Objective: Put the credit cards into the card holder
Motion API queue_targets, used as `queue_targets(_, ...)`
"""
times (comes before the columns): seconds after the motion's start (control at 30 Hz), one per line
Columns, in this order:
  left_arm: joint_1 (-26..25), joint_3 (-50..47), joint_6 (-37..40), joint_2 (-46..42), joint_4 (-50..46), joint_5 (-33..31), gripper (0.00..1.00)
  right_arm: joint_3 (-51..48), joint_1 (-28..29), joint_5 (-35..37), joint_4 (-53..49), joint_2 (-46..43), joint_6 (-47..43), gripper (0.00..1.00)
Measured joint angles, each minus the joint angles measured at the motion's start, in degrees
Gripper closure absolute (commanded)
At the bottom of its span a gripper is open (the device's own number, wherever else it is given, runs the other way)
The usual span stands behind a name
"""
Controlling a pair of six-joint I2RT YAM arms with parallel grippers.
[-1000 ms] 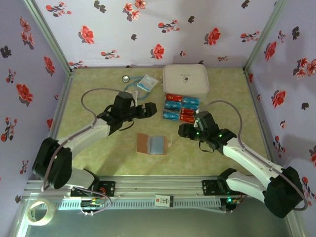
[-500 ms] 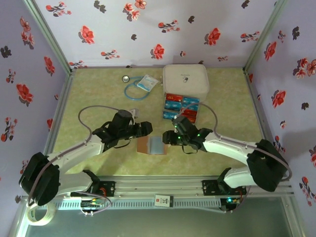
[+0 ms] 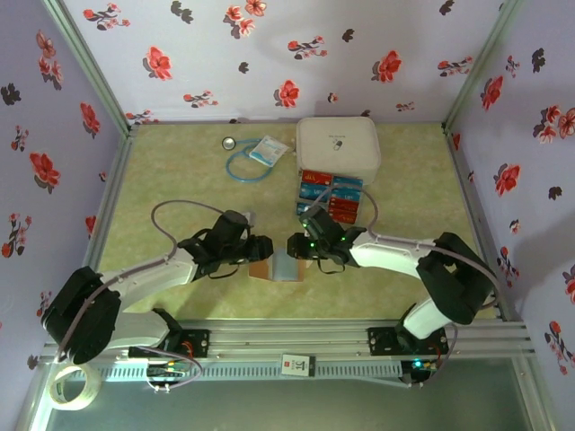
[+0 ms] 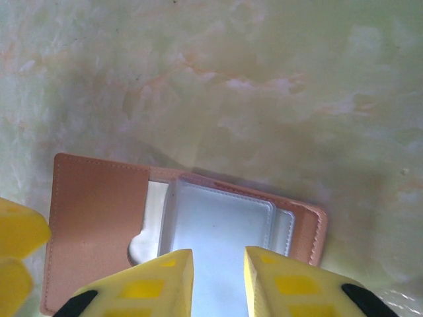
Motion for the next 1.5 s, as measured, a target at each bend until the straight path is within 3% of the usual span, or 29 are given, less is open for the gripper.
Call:
queue_targets(0.5,-0.2,-4.9,1.4,3.7,4.0,-2.1,0.64,0.7,0.4,-1.9,3.0,5.8,0.2,0.82)
queue_targets(0.87,-0.8,-7.7,3.7,3.7,9.9,-2.4,0.46,1.8,2.1,-2.8,5.3,9.2,1.7,0.82)
queue_targets(1.5,-4.4,-8.5,13.2,3.7,10.4,-4.5,0.47,2.5,2.7,-2.7,6.9,9.9,3.8,0.80)
